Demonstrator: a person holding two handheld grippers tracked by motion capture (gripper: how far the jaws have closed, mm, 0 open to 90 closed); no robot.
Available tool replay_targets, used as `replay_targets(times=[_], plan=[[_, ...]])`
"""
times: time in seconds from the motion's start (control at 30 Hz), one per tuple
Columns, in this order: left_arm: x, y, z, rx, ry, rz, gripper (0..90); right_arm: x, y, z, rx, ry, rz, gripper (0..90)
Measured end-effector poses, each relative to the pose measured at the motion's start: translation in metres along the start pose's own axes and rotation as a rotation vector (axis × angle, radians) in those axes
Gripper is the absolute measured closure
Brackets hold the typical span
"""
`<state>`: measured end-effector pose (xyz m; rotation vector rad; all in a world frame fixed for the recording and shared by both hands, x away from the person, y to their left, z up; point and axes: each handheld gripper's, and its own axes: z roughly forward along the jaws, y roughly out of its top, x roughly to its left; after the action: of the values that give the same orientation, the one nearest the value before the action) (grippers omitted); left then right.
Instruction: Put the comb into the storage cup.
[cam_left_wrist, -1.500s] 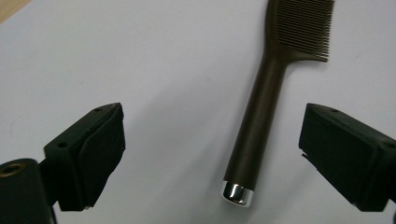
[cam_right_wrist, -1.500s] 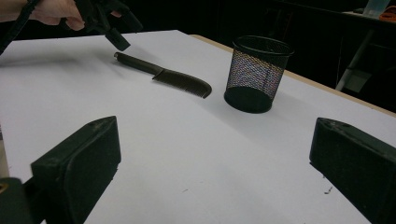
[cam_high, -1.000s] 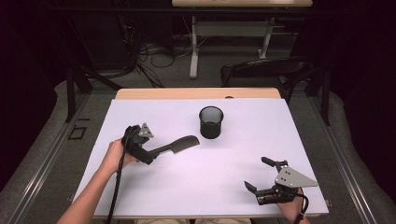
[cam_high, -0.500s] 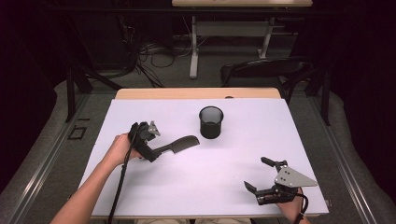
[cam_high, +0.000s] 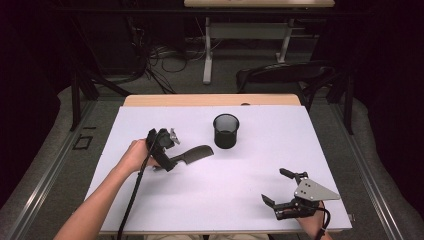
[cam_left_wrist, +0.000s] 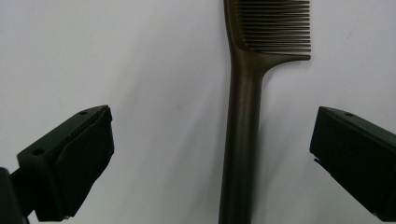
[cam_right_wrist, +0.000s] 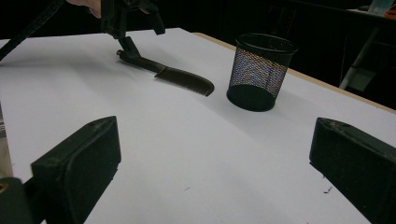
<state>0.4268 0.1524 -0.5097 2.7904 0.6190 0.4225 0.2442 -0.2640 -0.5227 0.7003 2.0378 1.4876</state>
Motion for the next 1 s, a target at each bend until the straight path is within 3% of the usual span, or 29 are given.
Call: replay_targets(times=[0.07,0.37,0.57,0.77,1.0], plan=[[-0.001,0.002,0.002,0.017,-0.005,0.016,0.9,0.0,0.0,0.0,0.0,0.001,0.001,1.4],[-0.003,0.01,0.008,0.07,-0.022,0.037,23.4,0.0,0.0,0.0,-0.002,0.003,0.0,1.4],[-0.002,0.019,0.011,0.11,-0.068,0.057,45.3,0.0,0.0,0.0,-0.003,0.005,0.003,1.4],[0.002,0.027,0.016,0.156,-0.129,0.05,59.7,0.0,0.0,0.0,0.0,0.008,0.003,1.4],[0.003,0.032,0.023,0.204,-0.164,0.069,67.1,0.0,0.0,0.0,0.001,0.01,0.004,1.4]])
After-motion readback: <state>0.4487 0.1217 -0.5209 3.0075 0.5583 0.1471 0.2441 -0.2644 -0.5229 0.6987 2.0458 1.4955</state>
